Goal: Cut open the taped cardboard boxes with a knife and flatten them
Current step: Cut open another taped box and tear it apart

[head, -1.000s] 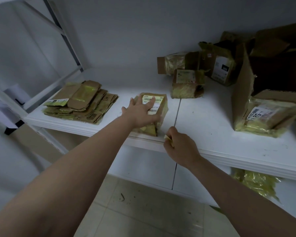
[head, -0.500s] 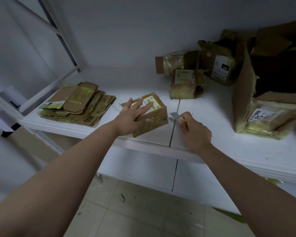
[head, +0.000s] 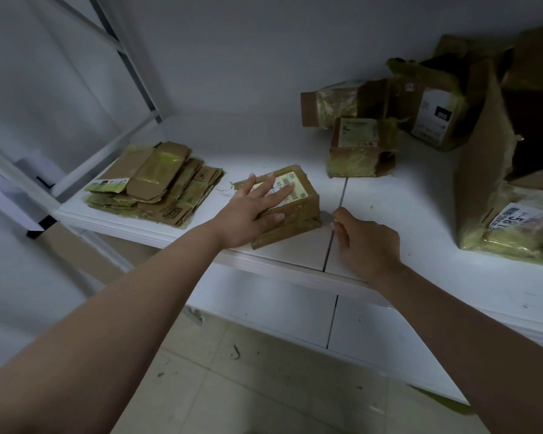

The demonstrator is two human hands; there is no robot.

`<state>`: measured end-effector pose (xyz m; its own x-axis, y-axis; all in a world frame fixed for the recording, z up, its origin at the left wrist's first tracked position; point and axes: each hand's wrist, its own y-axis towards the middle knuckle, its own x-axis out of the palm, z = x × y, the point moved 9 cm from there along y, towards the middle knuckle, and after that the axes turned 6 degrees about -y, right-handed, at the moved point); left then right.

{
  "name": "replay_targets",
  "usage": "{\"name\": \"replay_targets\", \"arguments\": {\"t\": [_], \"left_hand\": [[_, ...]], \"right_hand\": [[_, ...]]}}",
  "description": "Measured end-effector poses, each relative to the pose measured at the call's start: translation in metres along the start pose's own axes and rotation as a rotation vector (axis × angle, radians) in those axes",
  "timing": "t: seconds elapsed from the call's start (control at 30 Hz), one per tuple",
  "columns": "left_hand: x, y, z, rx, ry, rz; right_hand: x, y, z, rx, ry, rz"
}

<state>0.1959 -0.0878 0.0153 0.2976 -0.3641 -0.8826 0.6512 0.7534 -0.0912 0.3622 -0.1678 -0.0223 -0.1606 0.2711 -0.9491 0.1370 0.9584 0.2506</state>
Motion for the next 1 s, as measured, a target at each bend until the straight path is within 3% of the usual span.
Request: {"name": "replay_targets", "arguments": {"t": [0.3,0.43,0.57,0.7,0.8,0.9,1.0], "left_hand": [[0.0,-0.002,0.003,-0.016,0.035,-0.035],[0.0,-0.003,0.005,-0.033,0.318,-0.048],[-0.01,-0.005,0.026,0.012,0.663,0.145],[-0.003,-0.002,0.037,0.023,0.687,0.197],[0.003,-0.003,0.041,0.031,0.743,0.151],[0.005,-0.006,0.048,0.044,0.682,0.084],[-0.025,-0.011,0.045,0.079,0.308,0.151]], "right_hand": [[-0.002,-0.01,-0.01,-0.02,-0.09,-0.022],[-0.009,-0.013,0.0,0.071,-0.039,0.049],[-0.014,-0.015,0.012,0.165,0.023,0.122],[-0.022,-0.018,0.017,0.195,0.115,0.23],[-0.022,-0.019,0.017,0.169,0.178,0.292],[-0.026,-0.02,0.016,0.133,0.24,0.343],[-0.029,-0.021,0.015,0.101,0.259,0.397]]}}
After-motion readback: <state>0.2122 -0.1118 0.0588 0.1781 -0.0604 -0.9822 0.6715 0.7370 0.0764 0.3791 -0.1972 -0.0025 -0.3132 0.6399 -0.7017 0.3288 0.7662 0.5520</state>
